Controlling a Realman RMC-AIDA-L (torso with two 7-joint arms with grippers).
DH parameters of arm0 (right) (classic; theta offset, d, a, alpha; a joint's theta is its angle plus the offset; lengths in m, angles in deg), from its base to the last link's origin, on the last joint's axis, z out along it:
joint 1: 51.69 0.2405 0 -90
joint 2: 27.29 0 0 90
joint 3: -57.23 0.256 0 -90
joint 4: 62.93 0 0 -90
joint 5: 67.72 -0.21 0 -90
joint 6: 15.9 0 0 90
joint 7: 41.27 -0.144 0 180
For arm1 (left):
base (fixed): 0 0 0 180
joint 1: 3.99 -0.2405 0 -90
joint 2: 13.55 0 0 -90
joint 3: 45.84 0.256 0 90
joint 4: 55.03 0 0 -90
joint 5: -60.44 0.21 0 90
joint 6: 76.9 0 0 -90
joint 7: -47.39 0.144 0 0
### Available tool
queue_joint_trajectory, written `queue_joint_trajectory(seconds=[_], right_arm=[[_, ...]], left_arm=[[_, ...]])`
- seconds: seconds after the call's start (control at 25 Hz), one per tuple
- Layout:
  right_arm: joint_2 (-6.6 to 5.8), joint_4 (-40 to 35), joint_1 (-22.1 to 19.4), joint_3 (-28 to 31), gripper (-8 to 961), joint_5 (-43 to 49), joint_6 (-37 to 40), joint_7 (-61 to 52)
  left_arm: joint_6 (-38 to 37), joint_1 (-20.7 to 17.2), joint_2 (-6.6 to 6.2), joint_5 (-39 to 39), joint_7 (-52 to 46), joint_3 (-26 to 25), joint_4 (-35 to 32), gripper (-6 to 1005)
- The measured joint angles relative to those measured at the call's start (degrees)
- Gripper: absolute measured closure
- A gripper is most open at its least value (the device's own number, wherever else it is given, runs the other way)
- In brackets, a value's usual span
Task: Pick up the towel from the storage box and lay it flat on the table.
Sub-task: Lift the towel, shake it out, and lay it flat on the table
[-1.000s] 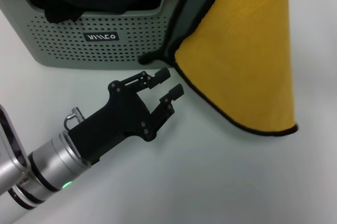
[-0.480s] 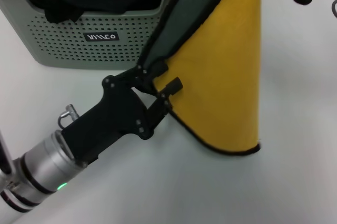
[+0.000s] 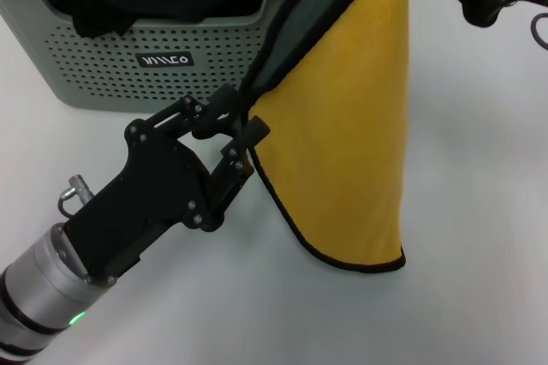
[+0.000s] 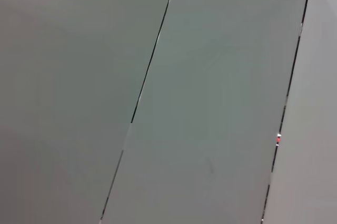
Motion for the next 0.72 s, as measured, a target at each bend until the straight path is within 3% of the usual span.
queue_joint_trajectory(seconds=[0.72], right_arm=[[-0.25, -0.63, 3.22, 2.08, 920, 2.79, 5.13, -2.77]], left_arm=[[-0.28, 3.04, 0.04, 3.07, -0.74, 0.52, -0.68, 665]])
